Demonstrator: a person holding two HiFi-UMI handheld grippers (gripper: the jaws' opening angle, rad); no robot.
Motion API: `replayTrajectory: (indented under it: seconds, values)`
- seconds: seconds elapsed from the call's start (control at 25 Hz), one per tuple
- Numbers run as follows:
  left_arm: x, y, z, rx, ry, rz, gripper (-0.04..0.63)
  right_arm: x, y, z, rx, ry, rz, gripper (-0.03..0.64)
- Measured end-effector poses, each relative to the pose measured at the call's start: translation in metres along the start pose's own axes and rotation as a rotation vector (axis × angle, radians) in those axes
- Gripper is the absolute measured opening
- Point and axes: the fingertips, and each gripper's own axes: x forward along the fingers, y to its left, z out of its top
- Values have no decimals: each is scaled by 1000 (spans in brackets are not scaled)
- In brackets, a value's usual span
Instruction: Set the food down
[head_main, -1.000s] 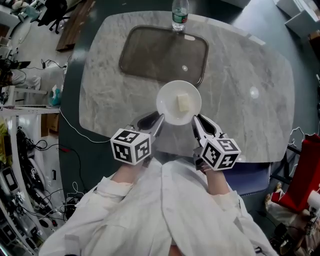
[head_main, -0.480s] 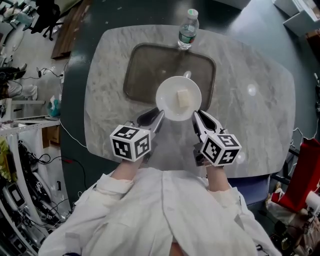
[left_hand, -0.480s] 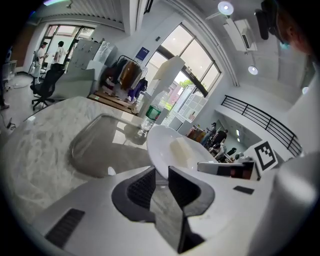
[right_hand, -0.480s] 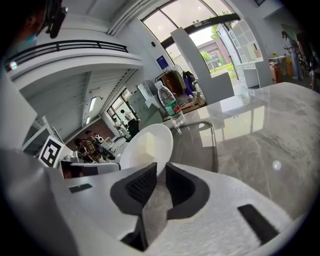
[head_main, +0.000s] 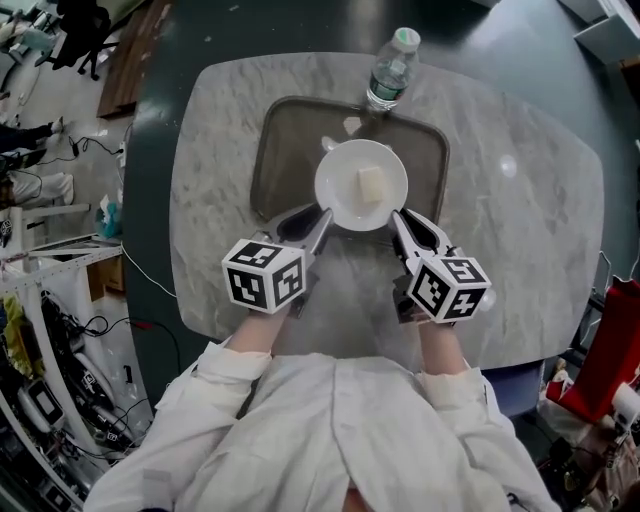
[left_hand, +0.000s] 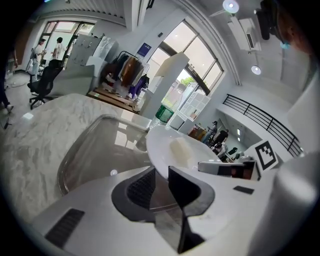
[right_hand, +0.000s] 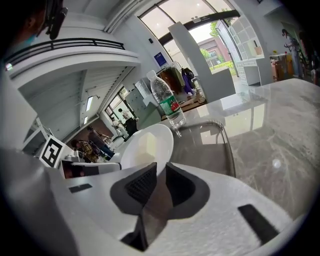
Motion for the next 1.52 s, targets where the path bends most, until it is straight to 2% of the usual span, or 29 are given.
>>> replayTrajectory:
  seconds: [0.44,0.84,1.16,1.52]
  values:
    - [26,31,4,7,86,31,84,42,-12,-4,-76,112,-22,48]
    - [31,42,2,5,140,5,86,56,-15,-11,-64,145,-52,48]
    - [38,46,1,34,180,22,87,62,-19,-14,-127,169,-77,48]
    - [37,52,5,30,153,60,118,58,-13,-14,-166,169,-71,50]
